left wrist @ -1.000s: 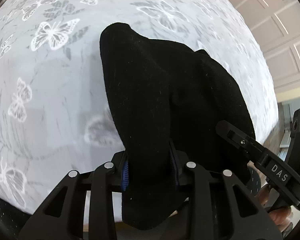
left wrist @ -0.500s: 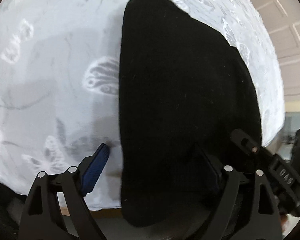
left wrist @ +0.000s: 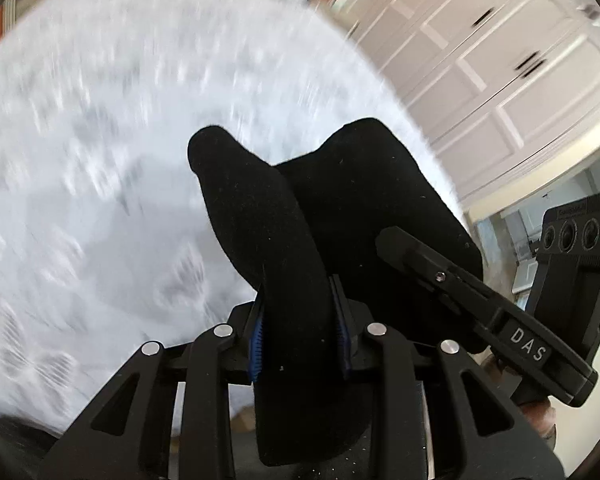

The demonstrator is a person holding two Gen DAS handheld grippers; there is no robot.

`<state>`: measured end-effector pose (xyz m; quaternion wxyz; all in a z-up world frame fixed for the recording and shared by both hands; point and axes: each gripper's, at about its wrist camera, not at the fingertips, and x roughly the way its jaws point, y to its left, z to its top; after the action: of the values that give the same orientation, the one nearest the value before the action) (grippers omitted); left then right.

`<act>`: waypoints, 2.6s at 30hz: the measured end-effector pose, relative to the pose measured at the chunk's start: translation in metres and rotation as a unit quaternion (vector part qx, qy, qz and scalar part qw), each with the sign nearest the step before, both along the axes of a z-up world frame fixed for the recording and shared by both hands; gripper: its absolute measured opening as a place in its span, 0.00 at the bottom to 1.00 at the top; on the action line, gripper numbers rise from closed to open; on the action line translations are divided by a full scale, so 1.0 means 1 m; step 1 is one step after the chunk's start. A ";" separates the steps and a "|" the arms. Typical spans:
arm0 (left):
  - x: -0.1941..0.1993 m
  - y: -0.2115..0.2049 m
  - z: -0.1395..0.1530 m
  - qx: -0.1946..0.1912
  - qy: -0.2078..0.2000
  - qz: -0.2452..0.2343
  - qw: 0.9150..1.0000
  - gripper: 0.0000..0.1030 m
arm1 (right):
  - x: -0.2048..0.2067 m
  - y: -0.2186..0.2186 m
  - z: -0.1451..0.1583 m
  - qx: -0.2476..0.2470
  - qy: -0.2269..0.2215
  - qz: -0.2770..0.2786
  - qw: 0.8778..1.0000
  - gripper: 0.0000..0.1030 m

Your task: Fold small clothes

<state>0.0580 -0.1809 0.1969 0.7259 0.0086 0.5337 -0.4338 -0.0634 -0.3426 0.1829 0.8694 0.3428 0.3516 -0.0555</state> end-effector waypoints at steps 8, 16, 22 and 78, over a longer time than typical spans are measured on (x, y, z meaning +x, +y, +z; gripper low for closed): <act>0.038 0.083 0.086 -0.050 -0.080 0.056 0.994 0.30 | 0.008 0.046 0.094 0.010 -0.136 0.026 0.990 0.21; 0.075 0.160 -0.159 0.168 0.050 0.186 0.967 0.45 | 0.089 0.068 -0.107 -0.074 0.159 0.022 0.984 0.24; 0.051 0.181 -0.178 0.136 0.041 0.195 0.970 0.63 | 0.055 0.090 -0.133 -0.048 0.166 0.040 0.984 0.37; -0.050 0.127 -0.203 0.265 -0.133 0.211 0.932 0.75 | -0.005 0.177 -0.183 -0.256 0.178 -0.019 0.950 0.72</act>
<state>0.0078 -0.0541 -0.0065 0.8363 0.1453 0.5173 -0.1087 -0.0680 -0.1654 0.0000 0.8498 0.0998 0.4685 -0.2201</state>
